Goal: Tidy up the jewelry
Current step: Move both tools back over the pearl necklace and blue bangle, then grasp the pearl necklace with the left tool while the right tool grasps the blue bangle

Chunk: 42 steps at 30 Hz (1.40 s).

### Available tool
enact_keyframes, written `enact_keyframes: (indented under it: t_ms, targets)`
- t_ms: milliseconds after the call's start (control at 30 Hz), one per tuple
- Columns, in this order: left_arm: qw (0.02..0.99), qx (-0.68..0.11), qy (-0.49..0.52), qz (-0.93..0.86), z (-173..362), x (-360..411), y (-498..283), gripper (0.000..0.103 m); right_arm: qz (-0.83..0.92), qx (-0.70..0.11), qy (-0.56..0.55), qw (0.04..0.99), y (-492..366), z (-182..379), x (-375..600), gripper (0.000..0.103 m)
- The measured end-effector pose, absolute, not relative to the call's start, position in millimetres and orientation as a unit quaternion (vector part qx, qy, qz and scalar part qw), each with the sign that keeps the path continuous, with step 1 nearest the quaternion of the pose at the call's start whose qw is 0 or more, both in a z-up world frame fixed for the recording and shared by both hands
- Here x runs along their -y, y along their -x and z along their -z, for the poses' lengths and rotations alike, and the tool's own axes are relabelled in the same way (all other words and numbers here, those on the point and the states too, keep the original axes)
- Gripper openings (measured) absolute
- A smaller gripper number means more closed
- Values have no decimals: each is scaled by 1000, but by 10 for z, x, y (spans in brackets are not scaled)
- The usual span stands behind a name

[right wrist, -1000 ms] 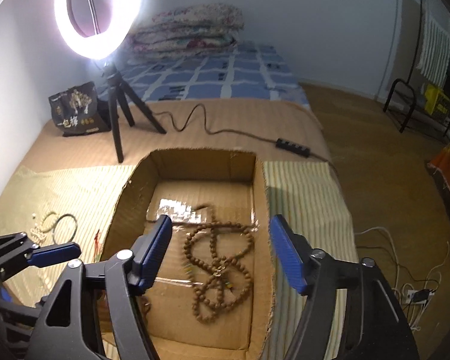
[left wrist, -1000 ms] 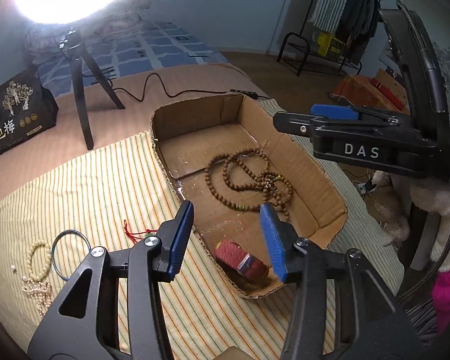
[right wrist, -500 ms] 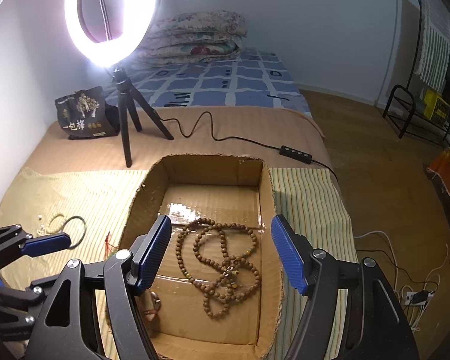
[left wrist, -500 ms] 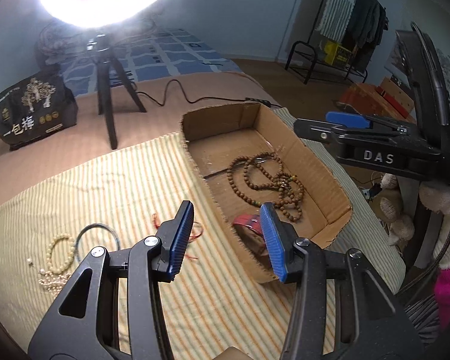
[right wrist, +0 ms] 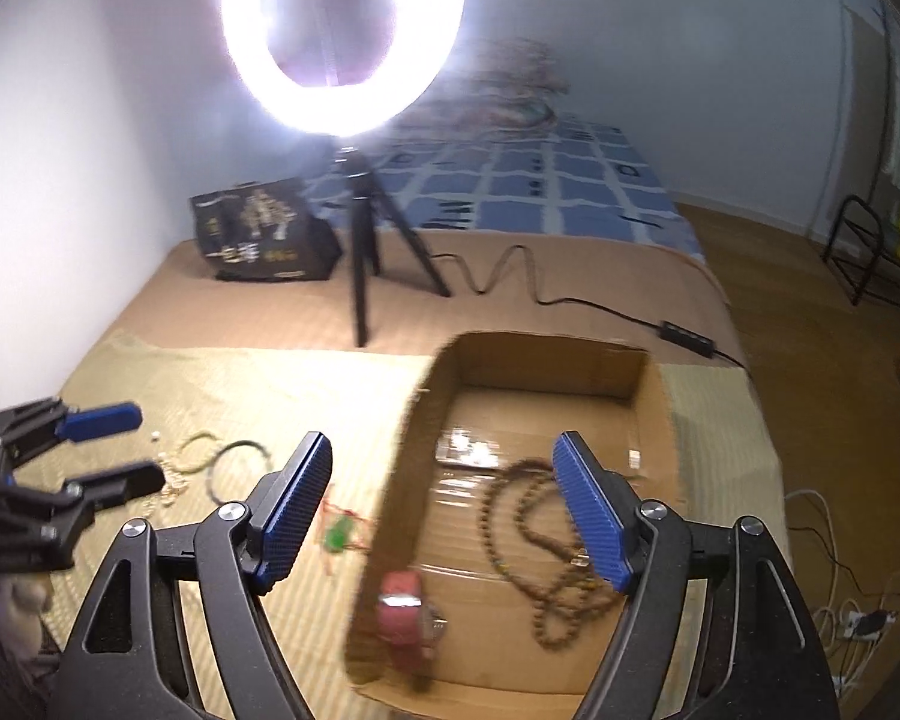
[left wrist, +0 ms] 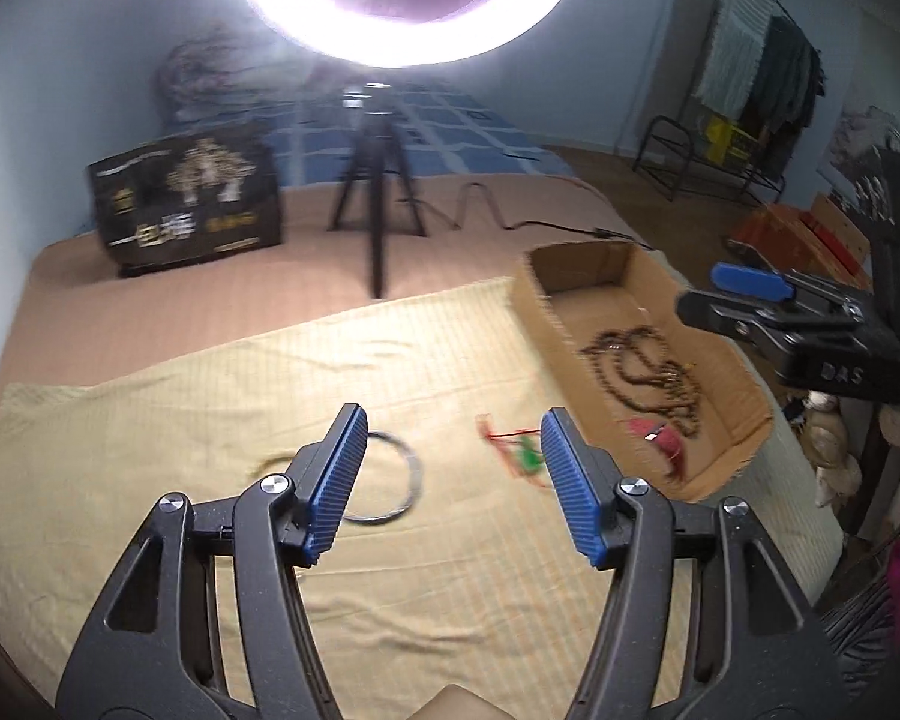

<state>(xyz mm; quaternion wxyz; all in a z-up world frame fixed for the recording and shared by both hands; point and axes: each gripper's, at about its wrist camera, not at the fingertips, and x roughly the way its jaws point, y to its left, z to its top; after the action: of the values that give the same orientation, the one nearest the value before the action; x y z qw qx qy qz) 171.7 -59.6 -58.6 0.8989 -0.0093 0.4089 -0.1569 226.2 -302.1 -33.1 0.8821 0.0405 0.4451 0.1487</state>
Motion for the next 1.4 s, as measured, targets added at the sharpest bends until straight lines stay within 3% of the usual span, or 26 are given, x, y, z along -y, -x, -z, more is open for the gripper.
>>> enact_keyframes:
  t_ms: [500,833,1400]
  targets:
    - [894,-440,23,83,866,-453,-1679,62,-224,-472,-5,852,-2290,589,2171,76]
    - [872,-480,15,91,1190,-549,-1644,62,-259,-506,42,822,-2225,885,1666,76]
    - [818,-559,109,76,1668,-525,-1777,62,-284,-565,45,774,-2286,1368,1238,76]
